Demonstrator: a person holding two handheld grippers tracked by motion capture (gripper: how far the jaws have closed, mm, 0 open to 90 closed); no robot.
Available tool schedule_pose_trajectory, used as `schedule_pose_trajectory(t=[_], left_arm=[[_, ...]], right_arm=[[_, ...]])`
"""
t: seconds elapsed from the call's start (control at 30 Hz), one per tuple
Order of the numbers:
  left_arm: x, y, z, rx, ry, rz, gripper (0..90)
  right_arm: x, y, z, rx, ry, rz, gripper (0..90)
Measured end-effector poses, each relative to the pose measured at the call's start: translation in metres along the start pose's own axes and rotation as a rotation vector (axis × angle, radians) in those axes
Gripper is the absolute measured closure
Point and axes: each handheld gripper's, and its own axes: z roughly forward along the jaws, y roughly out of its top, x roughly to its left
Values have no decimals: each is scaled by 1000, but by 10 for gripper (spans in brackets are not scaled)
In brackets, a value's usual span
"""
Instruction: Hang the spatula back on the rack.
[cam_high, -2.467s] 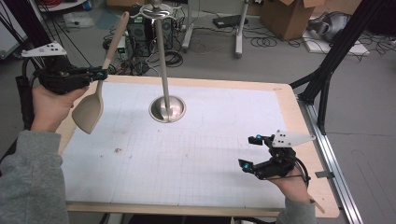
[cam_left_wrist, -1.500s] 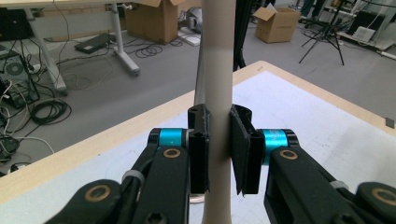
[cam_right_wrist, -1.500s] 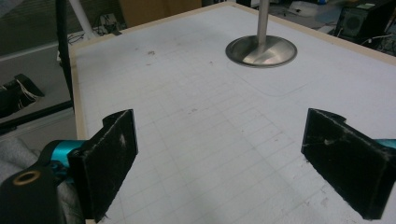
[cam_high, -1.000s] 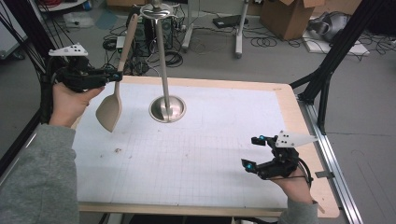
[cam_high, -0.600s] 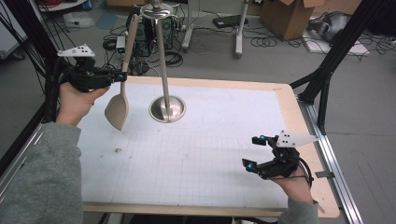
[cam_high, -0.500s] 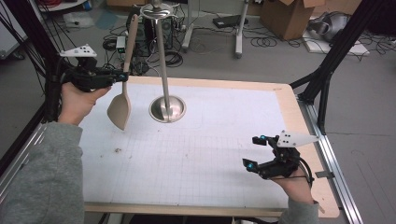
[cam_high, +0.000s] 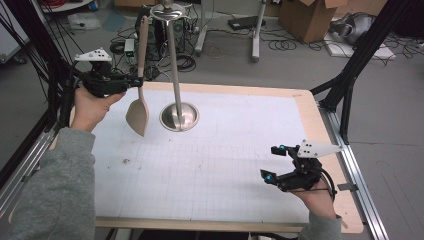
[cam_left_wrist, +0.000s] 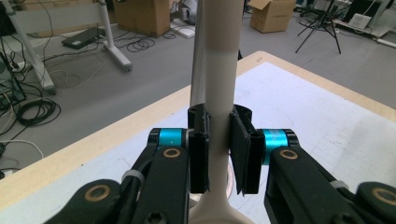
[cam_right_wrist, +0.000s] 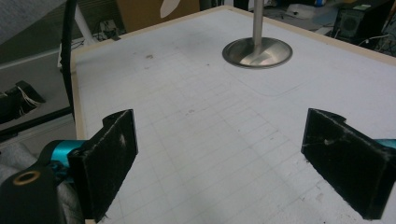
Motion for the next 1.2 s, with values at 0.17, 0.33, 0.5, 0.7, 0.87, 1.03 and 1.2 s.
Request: schedule_pose_trajectory(t=[0.17,0.33,0.5,0.7,0.87,1.03,1.2], left_arm=[[0,0,4,0,6,9,779],[1,-1,7,-3,15,22,779],[1,-2,11,-7,20,26,778],[1,-2,13,-3,29,30,775],[1,-3,14,-3,29,34,773],[1,-3,15,-8,31,37,768],[1,-3,12,-71,47,38,604]], right_arm=[[0,0,-1,-4,-2,-6,96],[-1,0,-1,-5,-1,-4,96],[-1,-1,-1,-2,-1,0,96],[0,-1,0,2,-1,-2,96],[0,-1,0,3,1,3,96],[0,-1,1,6,1,-3,96],[0,-1,1,6,1,-3,96]])
